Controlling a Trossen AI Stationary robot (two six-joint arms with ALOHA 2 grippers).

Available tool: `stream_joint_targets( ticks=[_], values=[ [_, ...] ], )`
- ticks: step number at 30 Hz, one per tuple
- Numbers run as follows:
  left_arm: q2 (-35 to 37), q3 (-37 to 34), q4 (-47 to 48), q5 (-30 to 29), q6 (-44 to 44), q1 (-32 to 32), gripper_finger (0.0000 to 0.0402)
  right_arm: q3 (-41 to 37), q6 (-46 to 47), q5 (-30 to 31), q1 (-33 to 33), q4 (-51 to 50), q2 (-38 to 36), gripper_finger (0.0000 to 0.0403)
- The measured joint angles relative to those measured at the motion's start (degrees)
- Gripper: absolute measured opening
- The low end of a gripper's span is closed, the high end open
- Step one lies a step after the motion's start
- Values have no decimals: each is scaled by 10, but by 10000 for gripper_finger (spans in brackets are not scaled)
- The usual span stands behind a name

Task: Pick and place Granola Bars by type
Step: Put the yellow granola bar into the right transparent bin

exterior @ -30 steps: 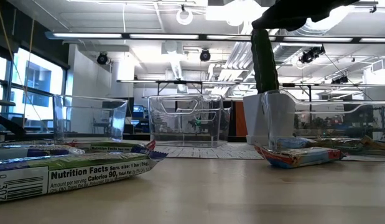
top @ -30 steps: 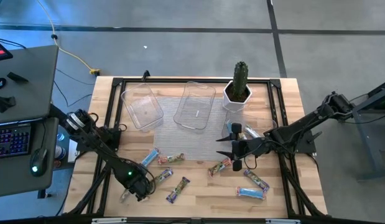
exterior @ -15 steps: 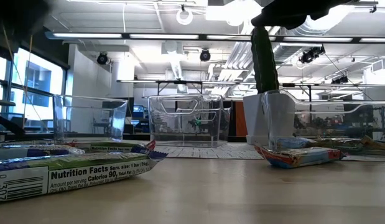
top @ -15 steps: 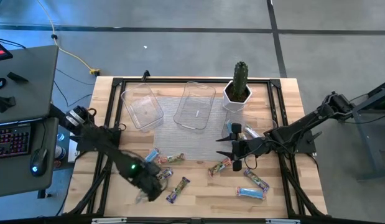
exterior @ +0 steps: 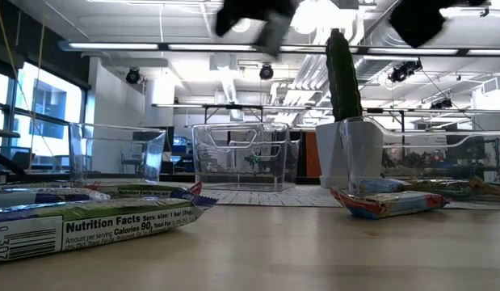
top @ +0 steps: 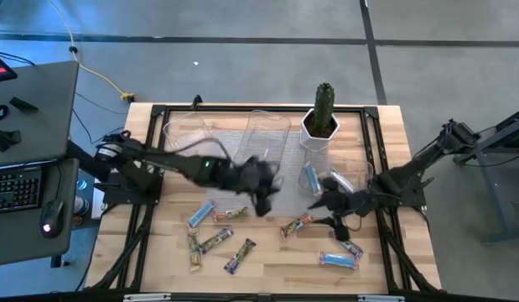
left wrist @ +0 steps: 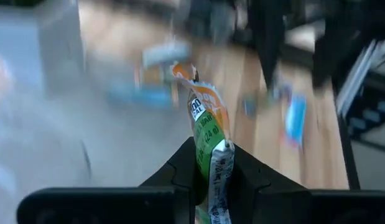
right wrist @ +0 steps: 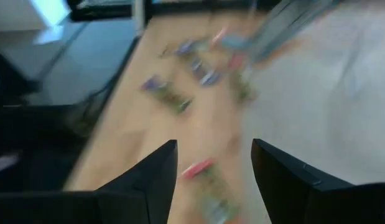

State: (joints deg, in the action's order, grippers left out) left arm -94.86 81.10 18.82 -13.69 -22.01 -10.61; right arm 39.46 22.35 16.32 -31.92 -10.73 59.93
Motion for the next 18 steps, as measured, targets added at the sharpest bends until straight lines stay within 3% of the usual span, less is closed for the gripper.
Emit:
stream_joint_targets(
  ticks=[5,8,13,18],
  values=[
    [-40,0,-171,91,150,73,48,0,178,13,-59,-137,-2,190],
    [-82,-1,-265,148,211,100,49,-9,254,33,-85,-167,-2,189],
    [-165,0,-419,157,218,119,49,-14,272,53,-111,-160,0,190],
    [-238,-1,-482,150,218,126,49,-14,272,58,-118,-158,1,188]
  ],
)
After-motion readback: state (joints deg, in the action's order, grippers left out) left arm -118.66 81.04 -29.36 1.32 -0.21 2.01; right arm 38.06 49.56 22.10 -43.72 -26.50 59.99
